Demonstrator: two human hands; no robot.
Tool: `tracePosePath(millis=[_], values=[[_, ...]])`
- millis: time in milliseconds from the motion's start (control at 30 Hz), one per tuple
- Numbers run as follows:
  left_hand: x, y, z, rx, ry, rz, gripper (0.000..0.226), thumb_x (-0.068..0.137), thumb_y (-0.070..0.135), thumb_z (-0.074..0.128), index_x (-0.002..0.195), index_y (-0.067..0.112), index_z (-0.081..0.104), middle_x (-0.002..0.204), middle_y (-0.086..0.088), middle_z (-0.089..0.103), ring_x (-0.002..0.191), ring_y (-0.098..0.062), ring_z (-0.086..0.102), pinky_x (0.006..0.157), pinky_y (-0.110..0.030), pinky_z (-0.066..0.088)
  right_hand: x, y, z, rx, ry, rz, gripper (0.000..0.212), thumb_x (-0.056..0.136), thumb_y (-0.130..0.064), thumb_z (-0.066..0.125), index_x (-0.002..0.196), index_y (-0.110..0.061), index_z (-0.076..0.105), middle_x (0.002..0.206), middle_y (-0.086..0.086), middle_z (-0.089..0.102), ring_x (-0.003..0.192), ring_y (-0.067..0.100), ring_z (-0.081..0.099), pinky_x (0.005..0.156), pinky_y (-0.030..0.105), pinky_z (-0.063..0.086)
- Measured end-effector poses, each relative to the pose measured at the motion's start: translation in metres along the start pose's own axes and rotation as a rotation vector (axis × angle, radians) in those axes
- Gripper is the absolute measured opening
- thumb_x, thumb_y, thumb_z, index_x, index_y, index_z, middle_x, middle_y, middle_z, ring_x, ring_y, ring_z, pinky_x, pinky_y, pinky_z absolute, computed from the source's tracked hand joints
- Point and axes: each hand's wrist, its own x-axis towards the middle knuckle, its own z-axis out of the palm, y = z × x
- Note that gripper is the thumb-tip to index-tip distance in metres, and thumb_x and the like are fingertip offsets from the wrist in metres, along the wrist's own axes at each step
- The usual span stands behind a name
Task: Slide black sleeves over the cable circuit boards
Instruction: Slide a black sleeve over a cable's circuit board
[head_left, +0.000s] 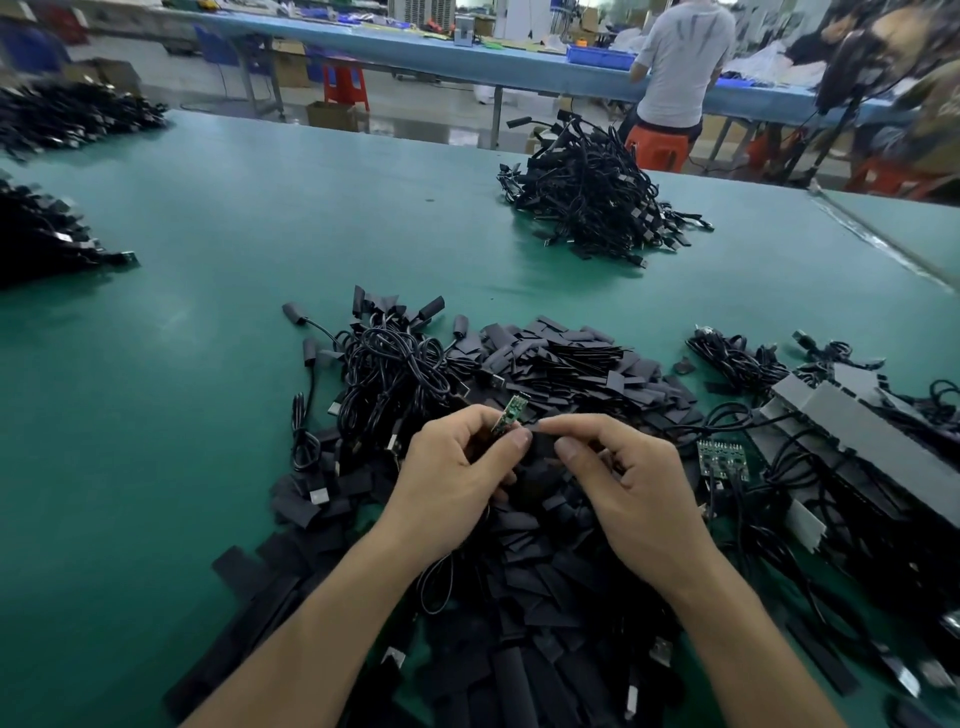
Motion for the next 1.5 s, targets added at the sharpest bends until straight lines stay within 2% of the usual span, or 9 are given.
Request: tracePosePath(millis=[167, 267, 467, 533, 600, 733, 833, 1100, 1500], values=[[0.001, 0.002, 0.002, 0.01, -0.021, -0.017, 0.022, 0.097, 0.02, 0.064, 0.077, 0.022, 0.073, 0.062, 0.005, 0.066, 0.056, -0.008, 0.06, 0.053, -0.02, 0.048, 0.0, -0.003, 0.001, -0.056, 0.017, -0.025, 0.033, 0.08, -0.019, 0.082, 0.107, -0.035, 0.072, 0.093, -0.02, 0.072, 0.088, 0.003, 0.069, 0.077, 0.017, 0.053], [0.001, 0.003, 0.002, 0.027, -0.033, -0.013, 0.028, 0.098, 0.022, 0.062, 0.073, 0.027, 0.073, 0.061, 0.007, 0.065, 0.055, -0.006, 0.058, 0.052, -0.019, 0.046, 0.0, -0.005, 0.001, -0.156, 0.05, -0.107, 0.035, 0.077, -0.017, 0.084, 0.104, -0.036, 0.072, 0.094, -0.018, 0.071, 0.09, -0.002, 0.066, 0.078, 0.011, 0.048], [0.002, 0.005, 0.0, -0.046, -0.024, -0.046, 0.024, 0.104, 0.021, 0.048, 0.099, 0.019, 0.072, 0.065, 0.01, 0.064, 0.055, -0.001, 0.057, 0.051, -0.015, 0.046, 0.001, -0.004, -0.005, -0.196, 0.102, -0.052, 0.032, 0.072, -0.033, 0.082, 0.102, -0.024, 0.076, 0.088, -0.017, 0.069, 0.085, -0.002, 0.064, 0.074, 0.007, 0.045], [0.002, 0.005, -0.002, -0.083, -0.035, -0.057, 0.025, 0.103, 0.016, 0.05, 0.122, 0.013, 0.066, 0.069, 0.008, 0.065, 0.058, -0.005, 0.06, 0.052, -0.017, 0.048, 0.0, -0.002, -0.007, -0.204, 0.084, -0.025, 0.034, 0.07, -0.031, 0.086, 0.102, -0.023, 0.076, 0.089, -0.018, 0.069, 0.086, -0.002, 0.064, 0.075, 0.008, 0.045], [0.002, 0.005, -0.003, -0.109, -0.032, -0.057, 0.029, 0.102, 0.013, 0.052, 0.129, 0.017, 0.061, 0.073, 0.006, 0.067, 0.061, -0.009, 0.062, 0.053, -0.02, 0.05, -0.001, -0.001, -0.007, -0.197, 0.077, -0.003, 0.031, 0.07, -0.028, 0.087, 0.099, -0.026, 0.077, 0.088, -0.02, 0.069, 0.086, -0.002, 0.065, 0.074, 0.008, 0.045], [0.002, 0.004, -0.004, -0.115, -0.017, -0.061, 0.012, 0.102, 0.013, 0.053, 0.108, 0.013, 0.063, 0.07, 0.002, 0.068, 0.058, -0.011, 0.061, 0.05, -0.02, 0.048, 0.0, -0.002, -0.006, -0.107, 0.113, 0.034, 0.029, 0.069, -0.029, 0.086, 0.095, -0.033, 0.075, 0.086, -0.02, 0.07, 0.083, -0.002, 0.065, 0.071, 0.006, 0.044], [0.003, 0.003, -0.006, -0.07, -0.032, -0.052, 0.018, 0.103, 0.011, 0.052, 0.097, 0.011, 0.069, 0.067, 0.004, 0.065, 0.056, -0.008, 0.058, 0.049, -0.018, 0.045, 0.001, -0.004, -0.007, 0.005, 0.141, 0.064, 0.028, 0.066, -0.032, 0.084, 0.092, -0.034, 0.075, 0.088, -0.019, 0.072, 0.082, 0.0, 0.068, 0.071, 0.009, 0.048], [0.001, 0.005, -0.007, -0.068, -0.111, -0.011, 0.024, 0.1, 0.01, 0.053, 0.106, 0.021, 0.073, 0.059, 0.011, 0.052, 0.055, -0.004, 0.044, 0.054, -0.013, 0.038, 0.001, -0.006, -0.009, 0.144, 0.196, 0.116, 0.026, 0.06, -0.036, 0.084, 0.085, -0.035, 0.076, 0.076, -0.012, 0.075, 0.064, 0.0, 0.063, 0.063, 0.016, 0.05], [0.001, 0.008, -0.008, -0.094, -0.097, -0.003, 0.025, 0.094, 0.016, 0.053, 0.098, 0.018, 0.078, 0.056, 0.01, 0.044, 0.052, -0.006, 0.036, 0.051, -0.015, 0.032, 0.001, -0.011, -0.011, 0.303, 0.065, 0.168, 0.024, 0.056, -0.021, 0.084, 0.079, -0.025, 0.078, 0.076, -0.003, 0.076, 0.068, 0.01, 0.073, 0.066, 0.019, 0.057]])
